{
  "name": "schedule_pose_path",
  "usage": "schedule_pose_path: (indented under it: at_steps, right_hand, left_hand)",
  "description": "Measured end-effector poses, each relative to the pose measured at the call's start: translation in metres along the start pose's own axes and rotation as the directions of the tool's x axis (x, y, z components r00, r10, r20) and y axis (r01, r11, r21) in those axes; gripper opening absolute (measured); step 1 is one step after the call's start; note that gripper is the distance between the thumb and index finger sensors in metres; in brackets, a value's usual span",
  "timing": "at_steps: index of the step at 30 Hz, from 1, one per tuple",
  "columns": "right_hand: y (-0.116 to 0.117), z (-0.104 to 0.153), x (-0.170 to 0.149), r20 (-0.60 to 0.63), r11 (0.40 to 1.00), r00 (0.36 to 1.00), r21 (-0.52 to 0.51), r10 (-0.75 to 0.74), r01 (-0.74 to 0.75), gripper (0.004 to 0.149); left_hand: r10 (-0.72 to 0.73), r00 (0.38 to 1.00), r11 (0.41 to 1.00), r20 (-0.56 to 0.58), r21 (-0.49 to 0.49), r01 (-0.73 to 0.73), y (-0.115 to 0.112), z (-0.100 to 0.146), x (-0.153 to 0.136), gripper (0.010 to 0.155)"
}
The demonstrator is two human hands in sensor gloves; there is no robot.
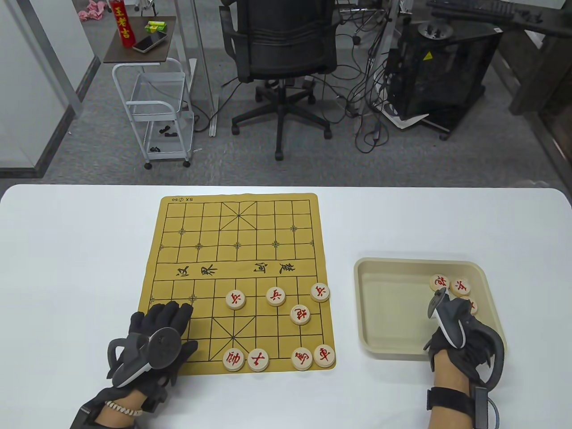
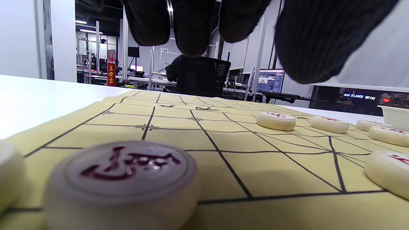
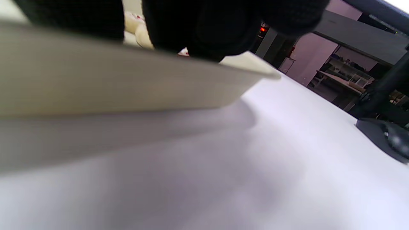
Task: Set up Chinese chess pieces
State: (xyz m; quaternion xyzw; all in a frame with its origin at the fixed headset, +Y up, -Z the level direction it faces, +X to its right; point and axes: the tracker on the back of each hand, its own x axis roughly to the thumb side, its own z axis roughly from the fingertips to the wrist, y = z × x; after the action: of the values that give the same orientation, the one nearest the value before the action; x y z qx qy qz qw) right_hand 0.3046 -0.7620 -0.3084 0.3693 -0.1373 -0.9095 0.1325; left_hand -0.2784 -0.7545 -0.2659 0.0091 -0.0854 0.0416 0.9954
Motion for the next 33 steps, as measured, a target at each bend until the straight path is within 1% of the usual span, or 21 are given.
schedule_pose_path:
  at_steps: [3, 8, 13, 17, 20, 23, 26, 29, 31, 33]
  right_hand:
    - [0.006, -0.001, 0.000, -0.009, 0.999, 1.000, -0.041, 0.029, -0.030, 0.057]
    - [0.007, -0.003, 0.002, -0.020, 0.999, 0.999, -0.027, 0.028, -0.028, 0.058]
    - [0.005, -0.002, -0.001, -0.020, 1.000, 1.000, -0.007, -0.018, 0.018, 0.058]
    - [0.009, -0.005, -0.003, -0.013, 0.997, 0.998, -0.044, -0.062, 0.062, 0.062]
    - [0.012, -0.009, -0.009, -0.009, 0.989, 0.991, -0.063, -0.133, 0.132, 0.066]
    - [0.011, -0.004, -0.011, 0.027, 0.980, 0.987, -0.119, -0.157, 0.159, 0.067]
    - [0.001, 0.008, -0.008, 0.088, 0.963, 0.974, -0.154, -0.210, 0.222, 0.067]
    - [-0.018, 0.030, 0.004, 0.210, 0.937, 0.941, -0.173, -0.266, 0.303, 0.067]
    - [-0.036, 0.052, 0.018, 0.329, 0.908, 0.895, -0.185, -0.302, 0.375, 0.068]
    - [-0.051, 0.079, 0.034, 0.432, 0.881, 0.850, -0.215, -0.301, 0.422, 0.068]
  left_hand:
    - [-0.003, 1.000, 1.000, 0.000, -0.005, 0.003, 0.000, 0.000, 0.000, 0.083]
    - [0.000, 1.000, 1.000, -0.002, -0.004, 0.000, -0.001, 0.000, 0.000, 0.083]
    - [-0.005, 1.000, 1.000, -0.006, -0.017, 0.005, -0.001, 0.000, 0.000, 0.083]
    - [-0.007, 1.000, 1.000, -0.007, -0.020, 0.007, -0.001, 0.000, 0.001, 0.083]
    - [-0.006, 1.000, 1.000, -0.009, -0.021, 0.006, -0.001, 0.000, 0.000, 0.083]
    - [-0.001, 1.000, 1.000, -0.011, -0.020, 0.000, -0.001, 0.000, 0.000, 0.083]
    - [0.008, 1.000, 1.000, -0.011, -0.018, -0.008, -0.001, -0.001, -0.001, 0.083]
    - [0.009, 1.000, 1.000, -0.009, -0.020, -0.009, -0.002, -0.001, -0.001, 0.083]
    - [0.010, 1.000, 1.000, -0.007, -0.016, -0.010, -0.001, -0.001, -0.001, 0.083]
    - [0.010, 1.000, 1.000, -0.004, -0.013, -0.010, -0.001, -0.001, -0.001, 0.083]
